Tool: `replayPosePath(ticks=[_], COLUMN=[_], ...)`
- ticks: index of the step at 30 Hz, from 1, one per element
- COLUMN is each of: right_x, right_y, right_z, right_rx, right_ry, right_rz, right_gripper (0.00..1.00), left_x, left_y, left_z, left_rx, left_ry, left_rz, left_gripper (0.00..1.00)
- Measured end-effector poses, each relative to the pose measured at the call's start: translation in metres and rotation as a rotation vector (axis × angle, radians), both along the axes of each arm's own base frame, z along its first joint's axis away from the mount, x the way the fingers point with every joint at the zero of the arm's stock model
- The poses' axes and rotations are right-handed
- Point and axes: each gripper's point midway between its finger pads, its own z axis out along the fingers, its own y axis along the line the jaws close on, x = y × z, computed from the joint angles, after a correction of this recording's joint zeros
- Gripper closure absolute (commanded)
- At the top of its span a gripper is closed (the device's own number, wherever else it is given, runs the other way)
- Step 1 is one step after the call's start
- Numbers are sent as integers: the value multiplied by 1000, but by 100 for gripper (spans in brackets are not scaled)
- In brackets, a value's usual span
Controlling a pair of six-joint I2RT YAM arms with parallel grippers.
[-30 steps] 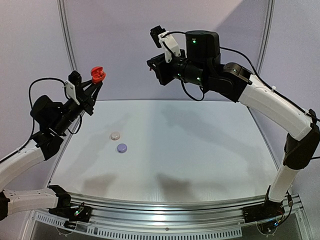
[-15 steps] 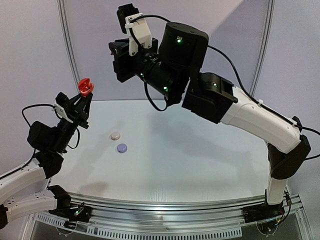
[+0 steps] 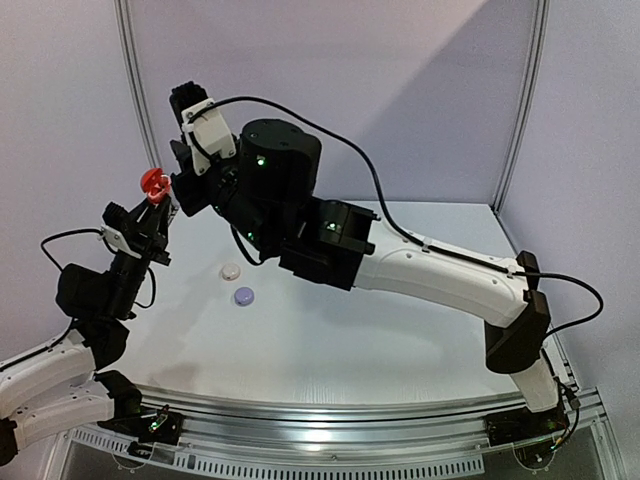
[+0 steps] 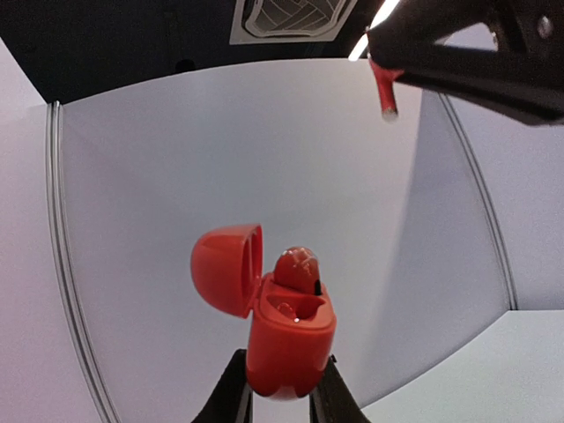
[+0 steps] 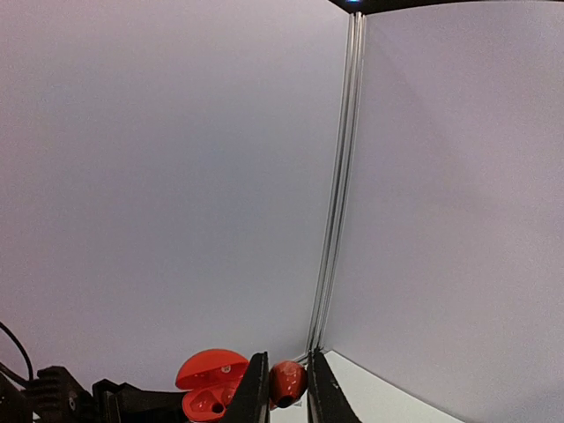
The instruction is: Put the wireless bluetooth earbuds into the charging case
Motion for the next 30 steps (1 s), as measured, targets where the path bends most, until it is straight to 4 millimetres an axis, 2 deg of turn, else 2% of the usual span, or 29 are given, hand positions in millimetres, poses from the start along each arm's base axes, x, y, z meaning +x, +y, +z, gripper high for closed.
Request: replayPosePath(ticks=[5,10,14,18,20,23,30], right_x=[-4,-6,-5,-7,-8,-9,-9], right_y=[17,21,21,13,9,1,-21], right_z=[-20,-28,-59,-85,-84,-71,-45], right_rx=[-45,-54,-134,-201,-200,-167,-74], right_ry=[-13,-22,-12,13,20,21,24], right_rz=[33,42,16,-1,-10,-34,-93], right_gripper=[100,100,100,100,100,100,100], left_x=[6,24,35,36,32,24,16], left_y=[1,-16,-32,-41,-48,-57,-55], left_z=[-6,-31,-53,-51,-48,-43,-38], left_rx=[-54,-42,-1,14,22,39,51], left_ry=[50,148,215,204,185,151,110], left_rz=[-28,-71,-93,-106,-127,-153,-152], left_gripper=[100,100,100,100,100,100,100])
